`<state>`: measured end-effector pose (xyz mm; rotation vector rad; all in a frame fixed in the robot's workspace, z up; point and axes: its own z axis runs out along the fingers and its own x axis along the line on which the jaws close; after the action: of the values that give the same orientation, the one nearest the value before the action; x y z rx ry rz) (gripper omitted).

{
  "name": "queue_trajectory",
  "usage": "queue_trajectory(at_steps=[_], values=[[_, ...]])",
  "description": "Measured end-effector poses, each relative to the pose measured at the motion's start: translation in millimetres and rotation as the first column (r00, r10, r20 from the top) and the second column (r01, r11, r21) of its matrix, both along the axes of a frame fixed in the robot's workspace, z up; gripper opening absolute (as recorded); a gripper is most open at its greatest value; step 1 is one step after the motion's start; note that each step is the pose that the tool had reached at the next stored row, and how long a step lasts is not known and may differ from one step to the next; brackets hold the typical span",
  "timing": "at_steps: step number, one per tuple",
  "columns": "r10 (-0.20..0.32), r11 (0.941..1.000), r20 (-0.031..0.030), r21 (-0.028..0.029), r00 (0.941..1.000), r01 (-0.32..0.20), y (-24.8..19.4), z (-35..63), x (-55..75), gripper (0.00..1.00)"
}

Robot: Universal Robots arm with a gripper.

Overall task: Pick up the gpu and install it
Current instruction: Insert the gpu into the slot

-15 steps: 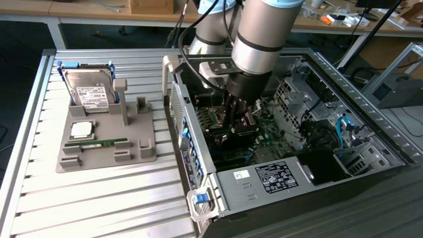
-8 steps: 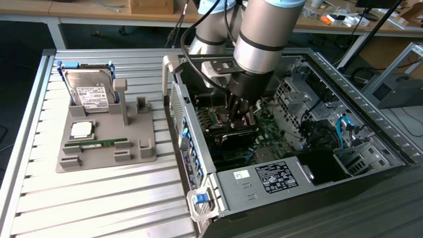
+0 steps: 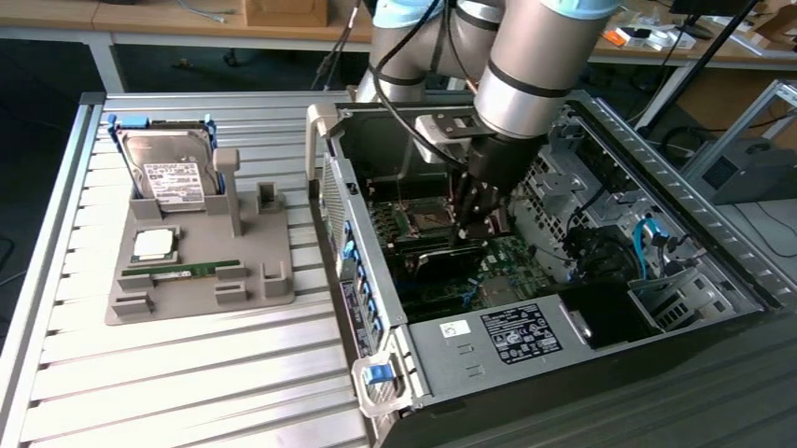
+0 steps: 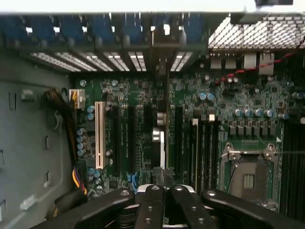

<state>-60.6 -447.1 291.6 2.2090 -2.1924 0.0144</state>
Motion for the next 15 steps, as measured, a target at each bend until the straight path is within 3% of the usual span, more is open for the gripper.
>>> queue_trajectory(at_steps=[6, 15], values=[[0.002, 1.0, -0.0087, 0.0001, 1.0, -0.002, -0.1, -0.4, 19.6, 0.11], [0.002, 1.0, -0.0091, 0.0, 1.0, -0.002, 0.0, -0.3, 21.3, 0.11]])
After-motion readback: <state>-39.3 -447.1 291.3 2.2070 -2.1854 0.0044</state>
